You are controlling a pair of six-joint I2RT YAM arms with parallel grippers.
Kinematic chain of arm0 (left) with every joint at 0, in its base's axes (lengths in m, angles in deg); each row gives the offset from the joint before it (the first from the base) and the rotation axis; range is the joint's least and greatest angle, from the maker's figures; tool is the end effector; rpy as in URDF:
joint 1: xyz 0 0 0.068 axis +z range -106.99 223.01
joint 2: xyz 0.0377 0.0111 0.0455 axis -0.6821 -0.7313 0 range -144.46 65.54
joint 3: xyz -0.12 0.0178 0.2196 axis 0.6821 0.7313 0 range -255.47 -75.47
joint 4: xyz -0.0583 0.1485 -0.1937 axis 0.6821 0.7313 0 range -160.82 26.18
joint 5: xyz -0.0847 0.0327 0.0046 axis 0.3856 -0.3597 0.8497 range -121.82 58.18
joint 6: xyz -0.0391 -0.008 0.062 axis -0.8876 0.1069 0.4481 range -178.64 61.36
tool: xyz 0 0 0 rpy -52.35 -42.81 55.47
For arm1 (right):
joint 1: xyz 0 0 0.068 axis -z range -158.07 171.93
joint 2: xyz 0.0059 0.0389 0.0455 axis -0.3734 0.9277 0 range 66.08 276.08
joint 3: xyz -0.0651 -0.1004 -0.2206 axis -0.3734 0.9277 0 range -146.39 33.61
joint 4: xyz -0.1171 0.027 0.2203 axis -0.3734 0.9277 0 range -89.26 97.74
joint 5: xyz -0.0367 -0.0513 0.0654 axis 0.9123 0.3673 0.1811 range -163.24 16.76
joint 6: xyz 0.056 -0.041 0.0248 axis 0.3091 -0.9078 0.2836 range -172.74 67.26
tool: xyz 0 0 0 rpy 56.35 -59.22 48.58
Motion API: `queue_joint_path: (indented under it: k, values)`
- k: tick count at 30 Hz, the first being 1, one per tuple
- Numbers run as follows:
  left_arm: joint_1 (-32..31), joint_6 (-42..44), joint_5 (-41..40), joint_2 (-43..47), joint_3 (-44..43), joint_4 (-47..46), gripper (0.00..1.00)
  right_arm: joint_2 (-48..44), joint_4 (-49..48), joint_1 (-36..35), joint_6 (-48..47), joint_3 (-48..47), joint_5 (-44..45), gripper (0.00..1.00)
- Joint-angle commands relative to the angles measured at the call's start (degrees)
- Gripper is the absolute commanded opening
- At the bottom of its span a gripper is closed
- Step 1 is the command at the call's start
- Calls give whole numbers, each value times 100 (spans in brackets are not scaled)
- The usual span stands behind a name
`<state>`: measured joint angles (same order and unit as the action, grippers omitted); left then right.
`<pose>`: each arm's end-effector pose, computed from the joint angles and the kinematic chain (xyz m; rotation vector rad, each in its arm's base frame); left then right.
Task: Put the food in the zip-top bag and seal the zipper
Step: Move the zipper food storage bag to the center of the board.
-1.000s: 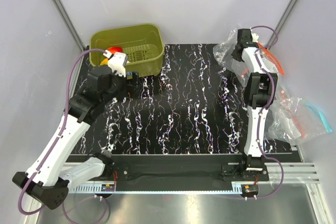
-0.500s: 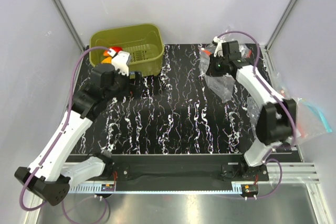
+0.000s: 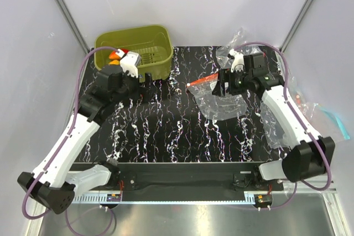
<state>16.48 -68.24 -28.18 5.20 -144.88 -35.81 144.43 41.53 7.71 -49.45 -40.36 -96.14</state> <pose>0.2164 -0.1125 0.3600 0.3426 2.0247 -0.4603 0.2860 0.0971 0.2992 -0.4201 2.3271 0.6195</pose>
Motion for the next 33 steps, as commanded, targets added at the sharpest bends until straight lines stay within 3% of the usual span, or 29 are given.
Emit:
queue_joint_path:
  k: [1, 3, 8, 13, 20, 28, 33]
  values:
    - [24, -164, 364, -355, -213, -450, 99, 461, 332, 16, 671, -266, 538, 80]
    - [24, -147, 453, -680, -441, -433, 99, 698, 463, 129, 1312, -310, 1145, 80]
    - [33, 318, 735, -1601, -1091, -328, 99, 875, 658, 709, 2595, -223, 1209, 88]
    - [33, 653, 726, -2306, -1646, -196, 99, 928, 913, 745, 3317, 145, 1541, 89]
    - [42, 293, 1051, -2334, -1515, -275, 99, 1270, 412, 745, 4195, 805, 2173, 100]
    - [33, 205, 1104, -2114, -1312, -161, 99, 1455, -353, 736, 5208, 1008, 3667, 100]
    - [24, 161, 1121, -2061, -1365, -55, 99, 2158, -388, 736, 5480, 604, 3977, 100]
